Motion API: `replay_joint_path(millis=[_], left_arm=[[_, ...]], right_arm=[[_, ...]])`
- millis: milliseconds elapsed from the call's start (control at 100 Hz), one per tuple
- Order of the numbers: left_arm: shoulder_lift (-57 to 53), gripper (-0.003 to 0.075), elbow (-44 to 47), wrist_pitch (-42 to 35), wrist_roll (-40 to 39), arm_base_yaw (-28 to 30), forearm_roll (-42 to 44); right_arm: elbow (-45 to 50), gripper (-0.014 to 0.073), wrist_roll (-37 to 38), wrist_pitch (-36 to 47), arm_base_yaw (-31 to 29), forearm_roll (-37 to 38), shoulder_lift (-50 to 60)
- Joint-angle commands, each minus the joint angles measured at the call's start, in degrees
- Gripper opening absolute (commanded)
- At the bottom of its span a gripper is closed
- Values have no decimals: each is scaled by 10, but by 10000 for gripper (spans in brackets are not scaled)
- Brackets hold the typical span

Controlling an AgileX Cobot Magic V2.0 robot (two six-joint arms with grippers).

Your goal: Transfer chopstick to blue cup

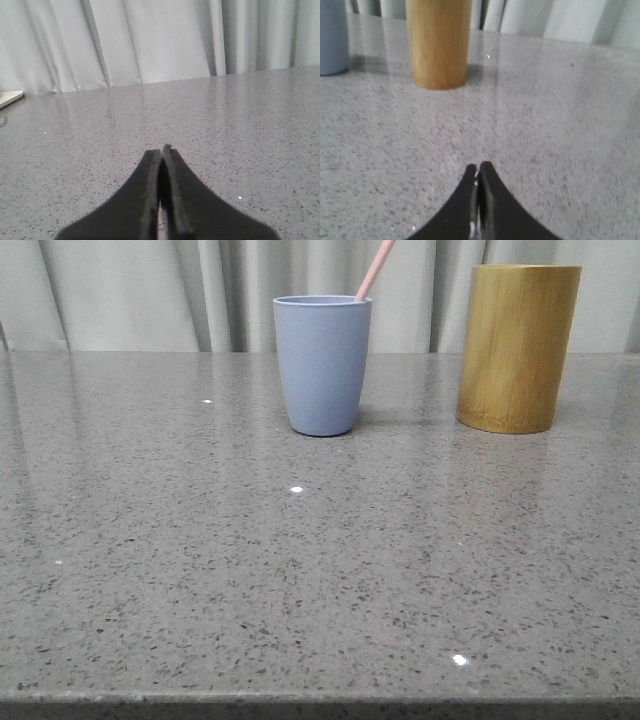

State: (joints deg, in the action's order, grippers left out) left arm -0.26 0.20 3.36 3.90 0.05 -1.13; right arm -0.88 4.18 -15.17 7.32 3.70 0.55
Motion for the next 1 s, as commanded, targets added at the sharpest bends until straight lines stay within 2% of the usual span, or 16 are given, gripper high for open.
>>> replay_joint_path(millis=[0, 200, 990], left_arm=[[-19, -19, 4, -43, -7, 2, -1], [-19, -19, 4, -43, -7, 2, -1], [-19, -19, 4, -43, -7, 2, -1]], right_arm=[[-2, -67, -6, 61, -24, -15, 10], [25, -67, -6, 101, -41, -17, 12], [25, -67, -6, 102, -41, -16, 12]])
